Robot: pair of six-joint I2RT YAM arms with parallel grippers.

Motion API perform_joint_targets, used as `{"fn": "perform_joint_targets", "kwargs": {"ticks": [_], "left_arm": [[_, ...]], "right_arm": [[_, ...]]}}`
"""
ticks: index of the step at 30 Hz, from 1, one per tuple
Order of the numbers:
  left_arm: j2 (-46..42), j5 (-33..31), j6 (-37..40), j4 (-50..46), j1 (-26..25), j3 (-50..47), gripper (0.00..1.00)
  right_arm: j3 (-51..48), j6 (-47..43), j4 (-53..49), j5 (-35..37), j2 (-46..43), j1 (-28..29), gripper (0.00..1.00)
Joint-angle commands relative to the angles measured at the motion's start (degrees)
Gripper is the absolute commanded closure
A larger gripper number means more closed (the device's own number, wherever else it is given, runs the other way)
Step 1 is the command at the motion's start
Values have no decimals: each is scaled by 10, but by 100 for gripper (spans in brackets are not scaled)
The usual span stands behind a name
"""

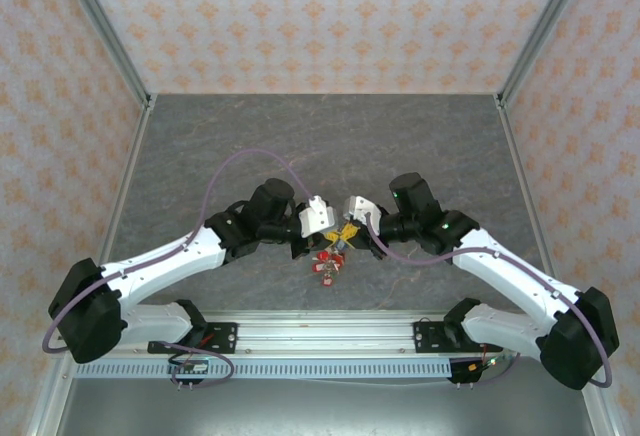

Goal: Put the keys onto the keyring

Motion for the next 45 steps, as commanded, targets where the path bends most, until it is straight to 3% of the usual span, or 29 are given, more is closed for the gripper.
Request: {"fn": "perform_joint_targets", "kwargs": {"ticks": [1,4,14,26,36,40,45], "left_arm": [[5,7,17,-23,-5,18,92],[8,6,12,-18,-5,18,100],[-7,40,-55,125,-5,-34,100],[-9,70,-71,159,-5,-39,100],[-7,64,-72,158,-5,-42,100],[-1,29,-55,108,-5,-28,91],[14,-18,-41,47,-5,2,90]], "right_arm": [[34,-6,4,-4,-19,7,98],[39,6,6,-8,-24,8,96],[-30,47,71,5,-71,8,86],[-104,101,156,-34,-81,-18,79],[-104,127,192,-41,-76,-30,97],[-69,101,129,-30,-65,-30,100],[-21,39,30,8,-49,-10,100]]}}
